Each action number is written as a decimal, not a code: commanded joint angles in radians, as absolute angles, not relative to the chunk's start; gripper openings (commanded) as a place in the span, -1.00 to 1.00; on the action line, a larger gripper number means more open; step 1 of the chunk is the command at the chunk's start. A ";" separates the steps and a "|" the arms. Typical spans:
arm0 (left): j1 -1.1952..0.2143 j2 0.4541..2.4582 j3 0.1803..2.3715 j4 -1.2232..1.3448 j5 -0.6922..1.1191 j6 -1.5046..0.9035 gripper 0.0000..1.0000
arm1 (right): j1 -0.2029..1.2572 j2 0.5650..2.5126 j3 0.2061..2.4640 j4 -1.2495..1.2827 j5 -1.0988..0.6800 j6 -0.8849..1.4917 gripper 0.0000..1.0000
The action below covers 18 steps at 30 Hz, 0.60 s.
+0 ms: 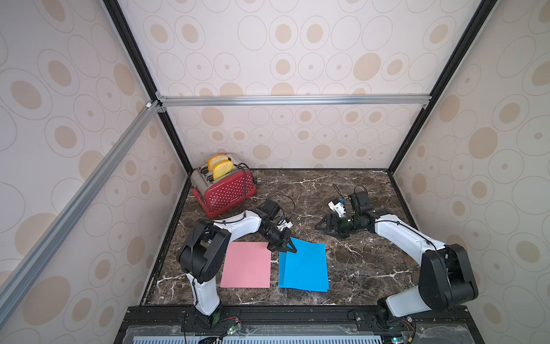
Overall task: Sort the scattered colored papers by color
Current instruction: Place the colored paper.
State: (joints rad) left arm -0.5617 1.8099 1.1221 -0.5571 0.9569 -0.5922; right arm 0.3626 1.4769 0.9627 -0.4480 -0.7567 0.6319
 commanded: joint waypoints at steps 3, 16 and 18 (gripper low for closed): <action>-0.566 1.791 1.112 -0.493 0.911 -0.633 -1.00 | 0.365 1.480 0.930 -0.440 -0.748 0.631 0.44; -0.567 1.825 1.146 -0.528 0.920 -0.607 -1.00 | 0.404 1.537 0.823 -0.320 -0.744 0.660 0.14; -0.568 1.828 1.144 -0.529 0.924 -0.606 -1.00 | 0.419 1.554 0.823 -0.305 -0.744 0.669 0.11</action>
